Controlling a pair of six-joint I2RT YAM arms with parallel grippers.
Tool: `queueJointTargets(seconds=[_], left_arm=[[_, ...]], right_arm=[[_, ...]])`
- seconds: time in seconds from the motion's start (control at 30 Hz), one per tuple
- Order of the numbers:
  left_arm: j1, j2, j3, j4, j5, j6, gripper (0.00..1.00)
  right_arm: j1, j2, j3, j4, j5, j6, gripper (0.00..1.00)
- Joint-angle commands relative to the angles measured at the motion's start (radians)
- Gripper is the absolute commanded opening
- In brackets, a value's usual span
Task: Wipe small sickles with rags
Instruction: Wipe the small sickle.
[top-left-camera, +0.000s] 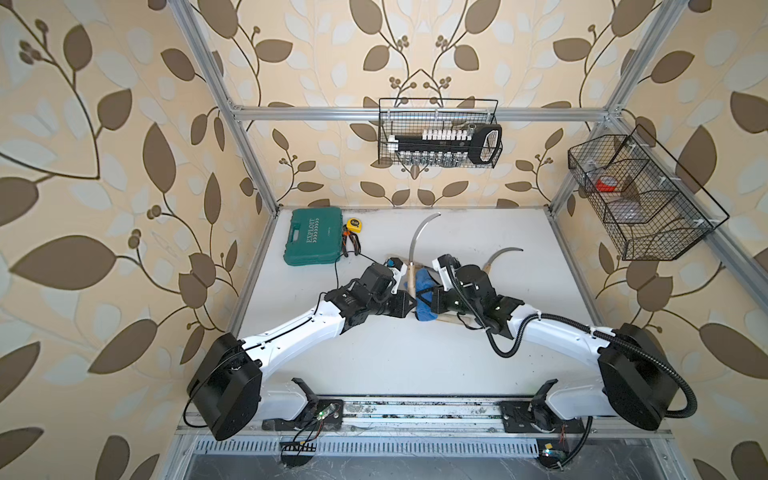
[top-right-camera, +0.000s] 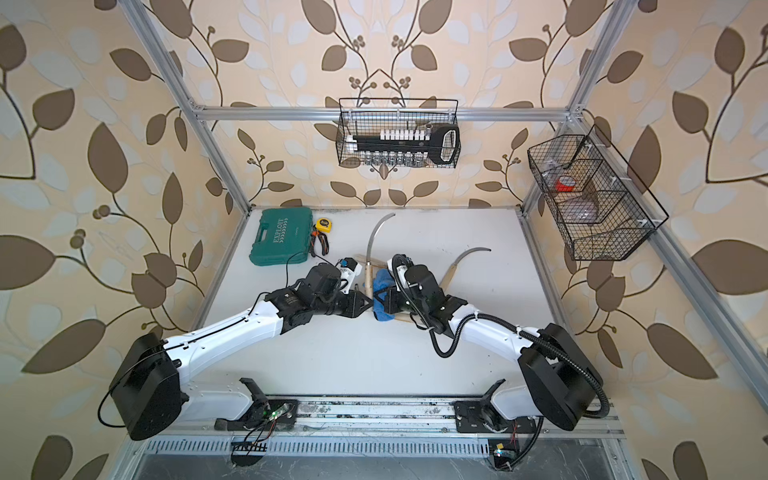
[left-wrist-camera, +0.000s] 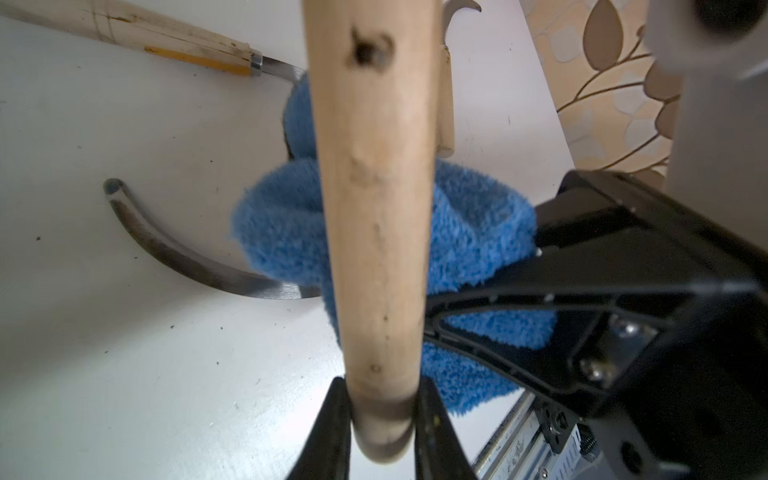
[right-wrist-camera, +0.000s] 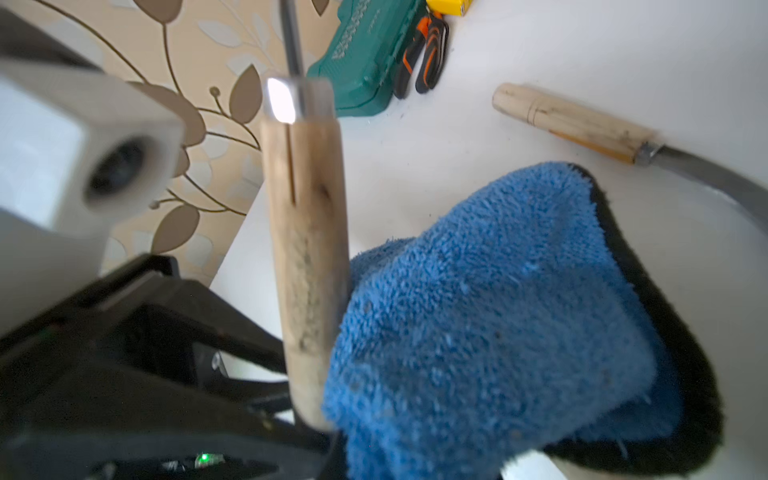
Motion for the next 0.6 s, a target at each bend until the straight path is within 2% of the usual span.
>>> queueJointTargets(seconds=[0.0,0.23,0.33,0.57], left_arm=[[-0.001,-0.015,0.044,0.037,-0.035,0.024,0.0],[-0.005,0.021,0.049,0.033,-0.03,0.036,0.0],[-0.021,0.033,0.055,0.012,-0.086,0.051,0.0],[-0.036,0.066,0.071,0.001,-0.089,0.058,0.0]], right_arm=[[0.006,-0.041,-0.013,0.045,0.012,-0.003,0.0],[0.006,-0.078,0.074,-0.005,0.037,-0.007,0.0],[0.003,-0.059,0.143,-0.039,0.053,-0.02,0.0],[-0.047,0.011,0.258,-0.072,0.036,-0.017,0.0]])
